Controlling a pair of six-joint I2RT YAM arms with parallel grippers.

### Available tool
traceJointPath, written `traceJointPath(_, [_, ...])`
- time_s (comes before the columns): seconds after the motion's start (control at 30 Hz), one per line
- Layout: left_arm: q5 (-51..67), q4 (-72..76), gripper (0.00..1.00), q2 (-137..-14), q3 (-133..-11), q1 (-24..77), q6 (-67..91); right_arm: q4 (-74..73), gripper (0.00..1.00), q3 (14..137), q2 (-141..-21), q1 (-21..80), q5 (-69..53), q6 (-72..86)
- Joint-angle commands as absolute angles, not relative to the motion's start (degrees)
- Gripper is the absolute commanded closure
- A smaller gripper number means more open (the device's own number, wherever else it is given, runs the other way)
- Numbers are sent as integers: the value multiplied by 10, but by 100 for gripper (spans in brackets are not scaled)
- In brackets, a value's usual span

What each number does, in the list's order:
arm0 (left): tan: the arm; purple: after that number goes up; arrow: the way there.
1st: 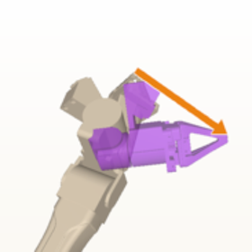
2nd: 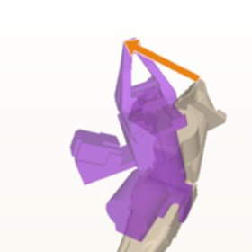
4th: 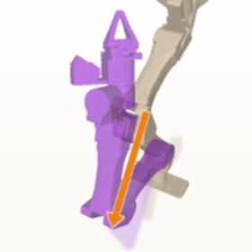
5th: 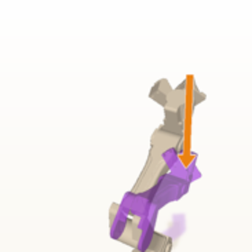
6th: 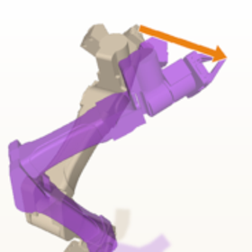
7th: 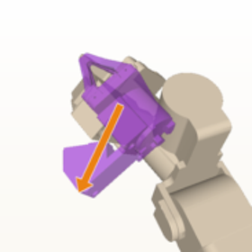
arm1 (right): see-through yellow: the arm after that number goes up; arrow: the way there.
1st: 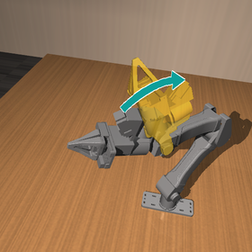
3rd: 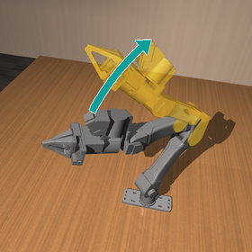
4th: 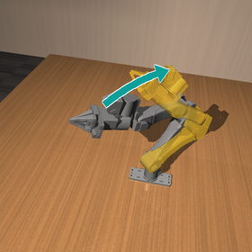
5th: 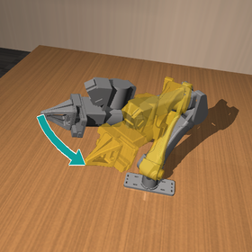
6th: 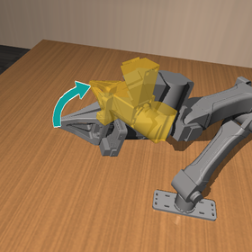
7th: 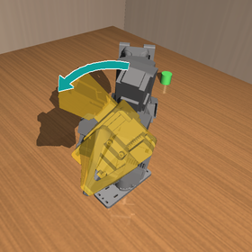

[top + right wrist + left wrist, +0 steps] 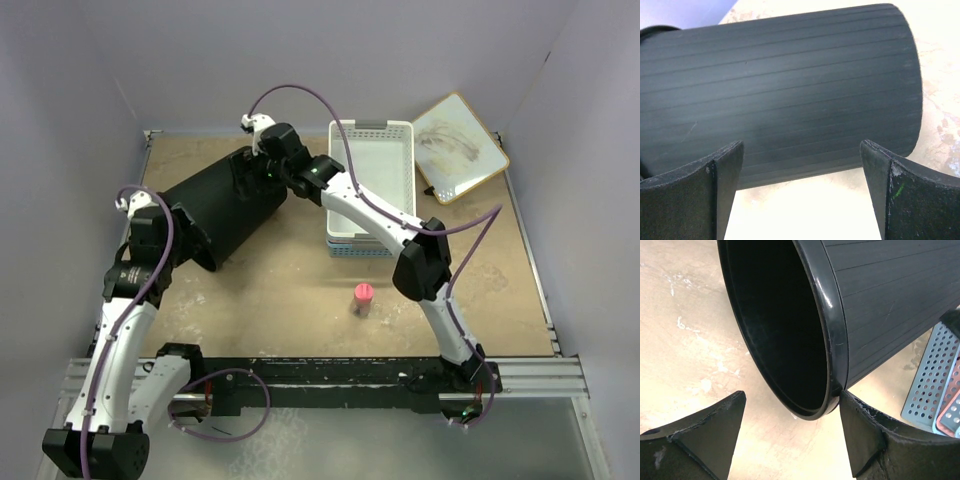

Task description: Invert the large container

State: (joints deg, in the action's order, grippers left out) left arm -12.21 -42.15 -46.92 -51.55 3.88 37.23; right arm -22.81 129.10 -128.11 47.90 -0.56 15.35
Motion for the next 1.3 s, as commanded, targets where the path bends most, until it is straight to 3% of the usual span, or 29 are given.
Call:
traceJointPath(0.0, [-120, -395, 31, -454, -498, 38, 373, -156, 0, 1274, -1244, 448, -26, 199])
traceJointPath(0.2, [-121, -405, 34, -476, -513, 38, 356, -162, 0, 1323, -1286, 428, -28, 220])
traceJointPath(0.43, [-126, -418, 38, -476, -527, 38, 343, -106, 0, 1283, -1287, 402, -20, 235])
traceJointPath(0.77, [-105, -417, 38, -479, -540, 38, 342, -92, 0, 1326, -1359, 377, -149, 268])
traceJointPath(1.03, [-146, -388, 27, -448, -589, 38, 342, 0, 0, 1232, -1323, 377, -258, 313])
traceJointPath(1.17, [-201, -402, 29, -457, -619, 38, 321, 54, 0, 1162, -1287, 377, -290, 341])
traceJointPath(1.27, [-259, -461, 38, -502, -647, 38, 323, 64, 0, 1139, -1274, 378, -300, 347])
